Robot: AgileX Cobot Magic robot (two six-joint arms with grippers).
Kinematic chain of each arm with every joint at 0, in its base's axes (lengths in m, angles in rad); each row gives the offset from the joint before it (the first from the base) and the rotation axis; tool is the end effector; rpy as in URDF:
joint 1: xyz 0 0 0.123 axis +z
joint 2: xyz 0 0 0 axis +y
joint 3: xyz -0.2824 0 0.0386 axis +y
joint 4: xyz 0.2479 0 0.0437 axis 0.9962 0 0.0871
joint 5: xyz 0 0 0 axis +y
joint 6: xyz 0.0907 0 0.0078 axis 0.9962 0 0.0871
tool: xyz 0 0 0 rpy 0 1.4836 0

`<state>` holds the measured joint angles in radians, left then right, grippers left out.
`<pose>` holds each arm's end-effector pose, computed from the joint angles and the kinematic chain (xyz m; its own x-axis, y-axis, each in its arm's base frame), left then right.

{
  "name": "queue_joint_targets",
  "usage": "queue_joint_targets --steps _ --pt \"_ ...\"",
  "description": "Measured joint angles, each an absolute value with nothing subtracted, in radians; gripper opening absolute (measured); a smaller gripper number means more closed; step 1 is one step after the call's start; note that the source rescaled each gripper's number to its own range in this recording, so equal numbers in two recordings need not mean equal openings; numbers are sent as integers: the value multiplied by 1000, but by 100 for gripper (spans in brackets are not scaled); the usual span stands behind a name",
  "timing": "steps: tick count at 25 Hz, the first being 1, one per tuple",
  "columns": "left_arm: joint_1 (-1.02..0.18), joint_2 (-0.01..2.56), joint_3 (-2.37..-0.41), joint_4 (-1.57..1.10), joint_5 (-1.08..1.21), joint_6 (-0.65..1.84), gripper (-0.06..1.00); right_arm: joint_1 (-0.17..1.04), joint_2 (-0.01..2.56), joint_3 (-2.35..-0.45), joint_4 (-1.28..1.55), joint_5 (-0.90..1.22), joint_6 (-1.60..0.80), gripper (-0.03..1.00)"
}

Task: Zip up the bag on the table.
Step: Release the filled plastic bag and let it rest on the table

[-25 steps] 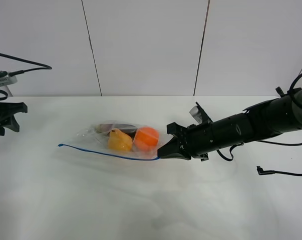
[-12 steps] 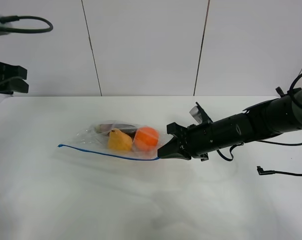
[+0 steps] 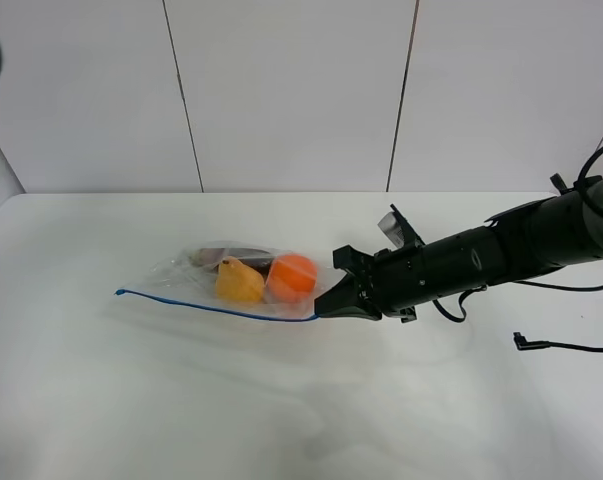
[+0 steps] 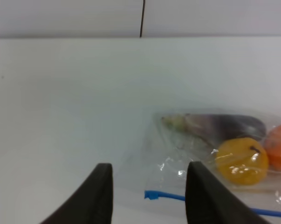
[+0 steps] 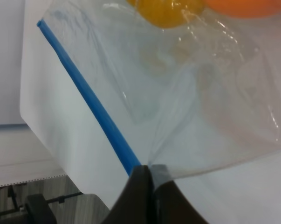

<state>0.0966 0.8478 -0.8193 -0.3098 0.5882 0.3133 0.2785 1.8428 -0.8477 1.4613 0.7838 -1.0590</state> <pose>0.1702 0.0010 0.3532 -0.4800 0.0060 -0.8772 0.0777 0.9963 -0.0357 0.2889 0.1491 0.1454 -0.9587 -0.0146 -0.2841 -0.2299 0.6283 0.7432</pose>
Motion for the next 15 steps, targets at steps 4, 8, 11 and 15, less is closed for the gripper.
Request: queue_joint_targets --steps 4,8,11,15 --pt "97 664 -787 -330 617 313 67 279 1843 -848 1449 784 -1059 0" --pt "97 534 -786 -361 728 311 67 279 1843 -848 1444 784 -1059 0" --pt "97 465 -784 -361 818 311 67 279 1843 -848 1439 784 -1059 0" --pt "97 356 -784 -361 894 295 67 279 1843 -848 1439 784 -1059 0"
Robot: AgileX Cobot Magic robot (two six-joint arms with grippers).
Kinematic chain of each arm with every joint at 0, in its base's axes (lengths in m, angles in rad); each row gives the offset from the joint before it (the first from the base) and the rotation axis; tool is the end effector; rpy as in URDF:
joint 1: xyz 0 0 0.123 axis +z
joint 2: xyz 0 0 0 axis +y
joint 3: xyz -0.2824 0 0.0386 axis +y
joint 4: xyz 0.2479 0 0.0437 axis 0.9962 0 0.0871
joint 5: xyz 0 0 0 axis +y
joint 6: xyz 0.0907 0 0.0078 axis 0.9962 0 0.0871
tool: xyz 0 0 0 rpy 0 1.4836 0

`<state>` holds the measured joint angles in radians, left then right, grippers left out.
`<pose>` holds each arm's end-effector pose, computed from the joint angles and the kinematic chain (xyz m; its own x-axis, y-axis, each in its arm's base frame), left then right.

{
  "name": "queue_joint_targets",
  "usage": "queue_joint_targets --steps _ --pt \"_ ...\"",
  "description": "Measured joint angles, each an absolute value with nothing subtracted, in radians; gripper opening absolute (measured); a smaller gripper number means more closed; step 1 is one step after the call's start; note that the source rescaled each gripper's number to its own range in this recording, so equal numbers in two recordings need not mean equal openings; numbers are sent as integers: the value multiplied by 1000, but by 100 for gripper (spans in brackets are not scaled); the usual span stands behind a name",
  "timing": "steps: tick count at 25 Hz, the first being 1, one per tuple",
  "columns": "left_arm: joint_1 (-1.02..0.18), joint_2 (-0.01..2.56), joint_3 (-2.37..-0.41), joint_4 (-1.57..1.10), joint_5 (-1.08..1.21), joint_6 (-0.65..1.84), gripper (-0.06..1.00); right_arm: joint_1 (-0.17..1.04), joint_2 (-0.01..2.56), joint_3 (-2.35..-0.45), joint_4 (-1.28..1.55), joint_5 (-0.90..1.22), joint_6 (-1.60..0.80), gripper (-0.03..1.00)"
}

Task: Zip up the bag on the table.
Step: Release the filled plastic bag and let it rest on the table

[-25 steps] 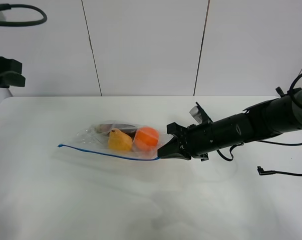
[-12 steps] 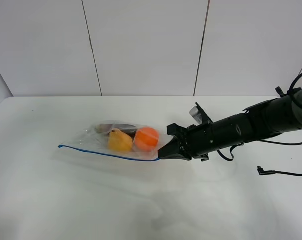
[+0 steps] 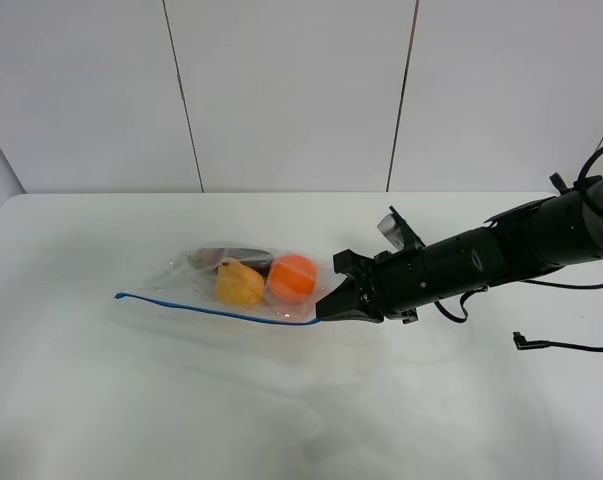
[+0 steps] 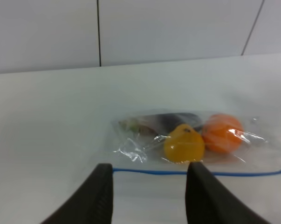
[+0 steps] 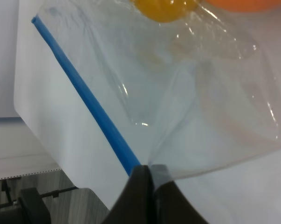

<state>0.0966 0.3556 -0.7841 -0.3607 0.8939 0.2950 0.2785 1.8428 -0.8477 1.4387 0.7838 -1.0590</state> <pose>0.0406 -0.0213 0.3705 -0.3261 0.0292 -0.9449 0.1858 0.9820 -0.0338 0.2878 0.1487 0.1445 -0.9571 -0.0355 -0.2875 -0.2439 0.6340 0.7339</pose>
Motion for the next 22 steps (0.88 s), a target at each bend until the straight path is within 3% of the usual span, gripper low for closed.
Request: queue_joint_targets --steps 10,22 --pt "97 115 -768 -319 1009 233 67 279 1843 -848 1438 784 -1059 0" --pt "47 102 -764 -323 1076 219 67 279 1843 -848 1422 786 -1059 0"
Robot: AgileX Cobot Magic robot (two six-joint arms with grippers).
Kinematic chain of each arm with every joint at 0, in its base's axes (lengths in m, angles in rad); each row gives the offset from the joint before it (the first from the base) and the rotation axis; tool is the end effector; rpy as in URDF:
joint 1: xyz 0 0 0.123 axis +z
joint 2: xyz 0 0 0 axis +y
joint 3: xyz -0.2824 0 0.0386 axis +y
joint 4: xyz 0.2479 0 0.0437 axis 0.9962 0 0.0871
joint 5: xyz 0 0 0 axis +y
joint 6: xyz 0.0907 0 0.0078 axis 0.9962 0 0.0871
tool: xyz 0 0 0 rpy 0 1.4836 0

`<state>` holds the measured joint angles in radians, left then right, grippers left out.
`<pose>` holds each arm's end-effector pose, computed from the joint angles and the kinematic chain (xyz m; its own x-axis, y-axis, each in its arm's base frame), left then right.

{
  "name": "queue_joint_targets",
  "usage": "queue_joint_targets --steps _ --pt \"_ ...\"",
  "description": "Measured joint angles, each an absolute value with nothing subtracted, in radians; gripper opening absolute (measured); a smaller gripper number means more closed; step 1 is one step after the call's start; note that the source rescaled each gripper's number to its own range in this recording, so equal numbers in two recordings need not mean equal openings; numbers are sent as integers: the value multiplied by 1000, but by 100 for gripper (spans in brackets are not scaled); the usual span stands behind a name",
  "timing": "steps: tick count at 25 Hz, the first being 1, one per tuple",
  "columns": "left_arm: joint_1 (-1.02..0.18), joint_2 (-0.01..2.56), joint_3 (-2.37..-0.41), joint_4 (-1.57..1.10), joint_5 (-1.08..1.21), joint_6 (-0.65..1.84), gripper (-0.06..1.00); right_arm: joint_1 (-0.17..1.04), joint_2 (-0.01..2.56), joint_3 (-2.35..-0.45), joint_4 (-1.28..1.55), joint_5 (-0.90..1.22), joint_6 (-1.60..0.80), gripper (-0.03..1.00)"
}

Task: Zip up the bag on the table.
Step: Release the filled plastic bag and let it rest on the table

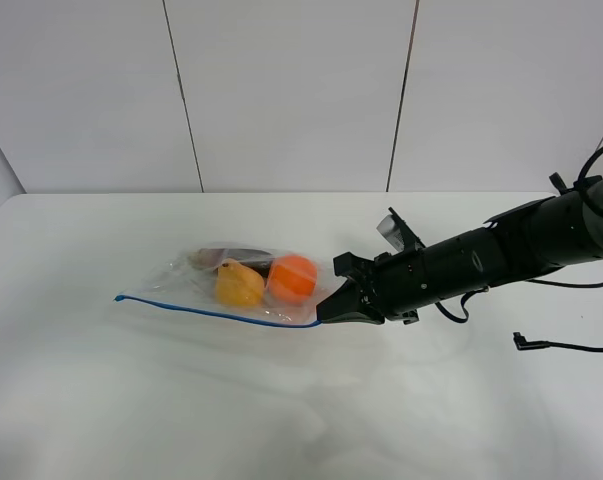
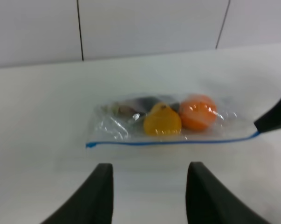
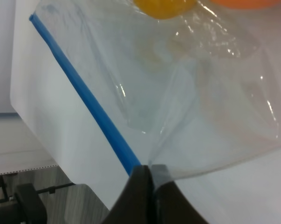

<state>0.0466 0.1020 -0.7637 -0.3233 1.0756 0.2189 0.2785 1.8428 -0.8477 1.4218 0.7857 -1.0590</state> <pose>-0.0237 -0.0266 0.3507 -0.2851 0.0453 -0.9574 0.2395 0.9706 -0.0254 0.2869 0.1484 0.1440 -0.9559 -0.0519 -0.2892 -0.2547 0.6367 0.7278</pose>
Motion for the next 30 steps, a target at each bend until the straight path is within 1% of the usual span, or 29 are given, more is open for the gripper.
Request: queue_joint_targets --steps 5,12,20,30 --pt "42 96 -750 -323 1130 226 67 279 1843 -848 1421 786 -1059 0" --pt "42 -2 -599 -323 1130 256 67 279 1843 -848 1417 786 -1059 0" --pt "42 -2 -504 -323 1097 264 67 279 1843 -848 1395 786 -1059 0" --pt "42 -2 -494 -327 1090 279 67 279 1843 -848 1394 787 -1059 0"
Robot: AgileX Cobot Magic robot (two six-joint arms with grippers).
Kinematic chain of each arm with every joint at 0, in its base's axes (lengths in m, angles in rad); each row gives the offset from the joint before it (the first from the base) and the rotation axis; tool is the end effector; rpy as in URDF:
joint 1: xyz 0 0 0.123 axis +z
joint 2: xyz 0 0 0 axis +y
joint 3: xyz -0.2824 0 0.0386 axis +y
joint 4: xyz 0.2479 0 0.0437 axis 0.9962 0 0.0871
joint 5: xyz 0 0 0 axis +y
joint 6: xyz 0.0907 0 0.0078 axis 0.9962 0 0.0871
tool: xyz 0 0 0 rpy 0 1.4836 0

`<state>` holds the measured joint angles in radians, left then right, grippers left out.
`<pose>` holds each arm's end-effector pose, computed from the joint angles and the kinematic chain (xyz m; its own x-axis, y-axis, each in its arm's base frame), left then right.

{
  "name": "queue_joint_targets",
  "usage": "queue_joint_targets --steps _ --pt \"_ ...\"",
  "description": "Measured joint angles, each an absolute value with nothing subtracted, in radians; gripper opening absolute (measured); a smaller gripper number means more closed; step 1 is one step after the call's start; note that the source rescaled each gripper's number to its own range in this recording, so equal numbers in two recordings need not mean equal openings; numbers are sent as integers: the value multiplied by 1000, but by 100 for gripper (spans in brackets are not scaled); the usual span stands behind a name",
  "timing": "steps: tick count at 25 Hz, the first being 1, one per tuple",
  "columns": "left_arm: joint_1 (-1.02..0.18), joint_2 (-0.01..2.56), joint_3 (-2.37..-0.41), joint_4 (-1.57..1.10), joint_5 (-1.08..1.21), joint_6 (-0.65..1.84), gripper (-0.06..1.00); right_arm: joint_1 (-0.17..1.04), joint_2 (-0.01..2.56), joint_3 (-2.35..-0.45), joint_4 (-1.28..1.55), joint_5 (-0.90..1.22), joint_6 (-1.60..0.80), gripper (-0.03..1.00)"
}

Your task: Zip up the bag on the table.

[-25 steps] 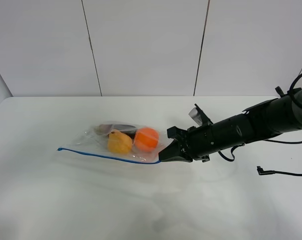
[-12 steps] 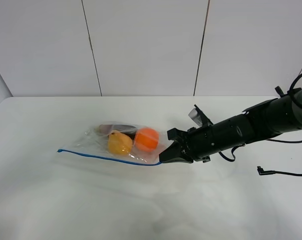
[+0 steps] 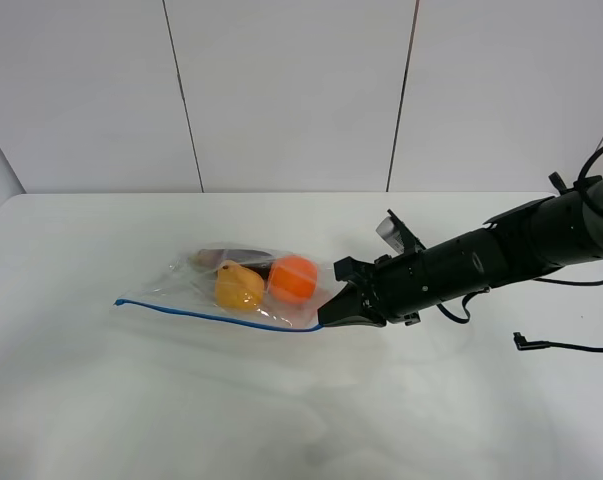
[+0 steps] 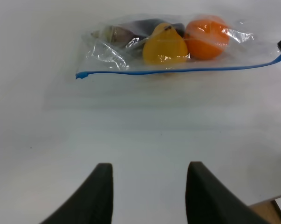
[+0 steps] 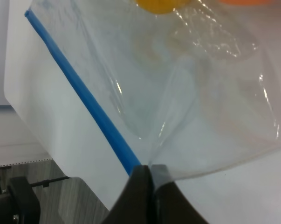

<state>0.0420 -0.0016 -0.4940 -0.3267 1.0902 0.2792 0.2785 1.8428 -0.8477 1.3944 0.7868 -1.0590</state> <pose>-0.0069 -0.0262 0.2767 -0.4359 0.1002 -0.8944 0.2672 0.9634 -0.0223 0.2856 0.1478 0.1429 -0.9532 -0.0776 -0.2922 -0.2720 0.6420 0.7168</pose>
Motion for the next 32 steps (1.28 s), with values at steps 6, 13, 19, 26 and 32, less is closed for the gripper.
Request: queue_joint_targets --steps 6,13,19,26,32 --pt "42 -2 -494 -327 1088 279 67 279 1843 -848 1394 787 -1059 0" --pt "42 -2 -494 -327 1087 279 67 279 1843 -848 1393 794 -1059 15" --pt "42 -2 -494 -327 1086 279 67 279 1843 -848 1391 802 -1059 61" --pt "42 -2 -494 -327 1086 279 67 279 1843 -848 1391 803 -1059 77" --pt "42 -2 -494 -327 1086 279 67 279 1843 -848 1391 806 -1076 98"
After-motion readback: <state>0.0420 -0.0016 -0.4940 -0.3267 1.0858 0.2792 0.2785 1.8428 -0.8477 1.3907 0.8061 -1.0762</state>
